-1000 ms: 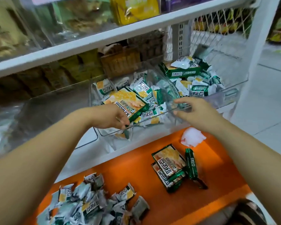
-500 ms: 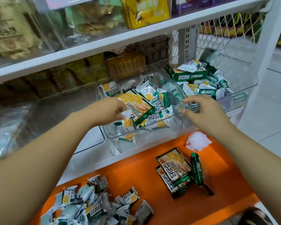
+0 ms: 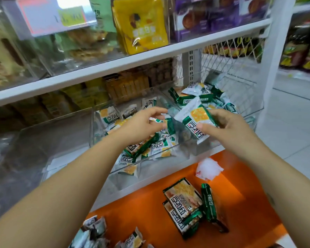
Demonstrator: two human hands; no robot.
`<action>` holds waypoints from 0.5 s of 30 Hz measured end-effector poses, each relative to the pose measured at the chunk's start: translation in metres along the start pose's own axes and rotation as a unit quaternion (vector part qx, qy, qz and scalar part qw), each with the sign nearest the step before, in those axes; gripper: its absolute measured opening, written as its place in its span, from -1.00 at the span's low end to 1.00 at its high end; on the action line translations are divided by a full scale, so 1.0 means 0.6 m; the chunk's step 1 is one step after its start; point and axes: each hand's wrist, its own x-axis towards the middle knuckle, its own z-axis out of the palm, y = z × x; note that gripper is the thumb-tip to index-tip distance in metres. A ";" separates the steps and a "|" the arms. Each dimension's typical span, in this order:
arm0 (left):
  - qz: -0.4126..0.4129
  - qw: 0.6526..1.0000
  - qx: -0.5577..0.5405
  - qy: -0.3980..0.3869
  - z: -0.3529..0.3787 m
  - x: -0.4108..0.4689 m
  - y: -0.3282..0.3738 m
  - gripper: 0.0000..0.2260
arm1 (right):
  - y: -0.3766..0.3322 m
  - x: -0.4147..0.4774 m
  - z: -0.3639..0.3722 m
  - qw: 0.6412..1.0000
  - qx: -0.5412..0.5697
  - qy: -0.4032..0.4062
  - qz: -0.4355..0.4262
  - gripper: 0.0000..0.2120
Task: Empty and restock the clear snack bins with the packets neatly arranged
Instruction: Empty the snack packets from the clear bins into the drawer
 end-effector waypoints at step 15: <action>-0.032 0.928 0.309 -0.207 0.051 0.126 -0.071 -0.35 | 0.055 0.012 -0.030 0.996 -0.016 0.030 0.079 -0.83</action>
